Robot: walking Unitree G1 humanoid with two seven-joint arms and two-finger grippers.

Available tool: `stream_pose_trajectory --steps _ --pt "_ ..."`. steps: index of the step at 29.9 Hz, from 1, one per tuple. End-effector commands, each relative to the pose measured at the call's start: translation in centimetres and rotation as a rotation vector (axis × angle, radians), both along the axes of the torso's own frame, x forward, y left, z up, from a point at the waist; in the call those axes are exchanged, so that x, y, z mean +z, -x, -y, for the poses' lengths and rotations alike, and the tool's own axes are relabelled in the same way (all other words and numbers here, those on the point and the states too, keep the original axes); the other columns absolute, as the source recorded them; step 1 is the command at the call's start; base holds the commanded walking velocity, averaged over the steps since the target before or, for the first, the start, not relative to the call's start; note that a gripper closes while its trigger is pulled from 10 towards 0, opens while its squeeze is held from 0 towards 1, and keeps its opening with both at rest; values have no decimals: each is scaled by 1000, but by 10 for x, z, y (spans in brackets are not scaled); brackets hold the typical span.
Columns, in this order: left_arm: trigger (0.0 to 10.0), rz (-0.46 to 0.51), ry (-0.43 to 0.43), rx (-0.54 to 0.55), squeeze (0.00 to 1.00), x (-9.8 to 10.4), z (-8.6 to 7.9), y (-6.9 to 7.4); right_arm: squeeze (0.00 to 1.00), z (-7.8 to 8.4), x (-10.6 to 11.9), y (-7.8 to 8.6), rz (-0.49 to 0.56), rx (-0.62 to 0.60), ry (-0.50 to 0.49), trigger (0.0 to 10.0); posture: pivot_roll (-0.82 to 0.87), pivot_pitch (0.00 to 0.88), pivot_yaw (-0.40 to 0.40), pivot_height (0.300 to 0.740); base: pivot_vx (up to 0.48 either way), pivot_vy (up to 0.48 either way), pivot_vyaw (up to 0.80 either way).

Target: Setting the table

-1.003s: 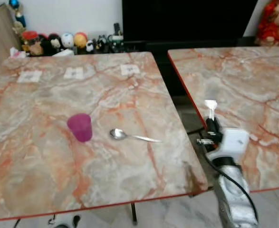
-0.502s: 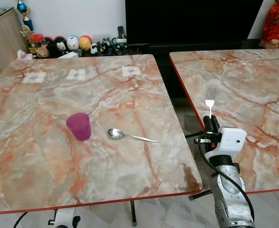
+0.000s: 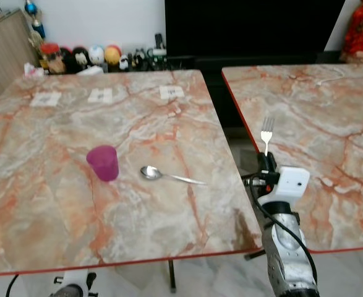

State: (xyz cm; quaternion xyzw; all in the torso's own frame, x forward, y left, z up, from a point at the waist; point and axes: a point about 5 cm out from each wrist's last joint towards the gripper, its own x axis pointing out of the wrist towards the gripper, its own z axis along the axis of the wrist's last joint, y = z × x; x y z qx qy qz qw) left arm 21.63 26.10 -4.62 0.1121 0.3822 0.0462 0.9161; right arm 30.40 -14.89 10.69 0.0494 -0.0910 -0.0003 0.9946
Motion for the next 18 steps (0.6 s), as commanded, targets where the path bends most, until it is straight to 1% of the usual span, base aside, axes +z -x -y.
stream_pose_trajectory --steps 1,4,5,9,13,14,18 --pt "10000 -17 -1 4 0 -2 2 1 0 0 3 -4 13 14 -1 10000 274 0 -132 740 0 0 0" --pt "10000 -17 7 11 0 -3 7 0 0 3 4 -7 15 11 5 10000 300 0 -169 740 0 0 0" --pt "10000 -24 7 -7 0 -5 12 0 0 7 5 -8 17 3 4 10000 320 0 -195 740 0 0 0" --pt "10000 -44 -2 -57 0 -8 21 1 0 17 2 -8 5 -20 11 10000 342 0 -224 740 0 0 0" --pt "10000 -47 1 -41 0 -10 22 2 0 20 -1 -10 -5 -23 14 10000 360 0 -253 740 0 0 0" --pt "10000 -48 -1 -40 0 -10 22 3 0 20 -1 -11 -6 -22 12 10000 380 0 -272 740 0 0 0" --pt "10000 -46 2 -33 0 -9 22 1 0 20 3 -17 -1 -14 14 10000 391 0 -286 740 0 0 0"
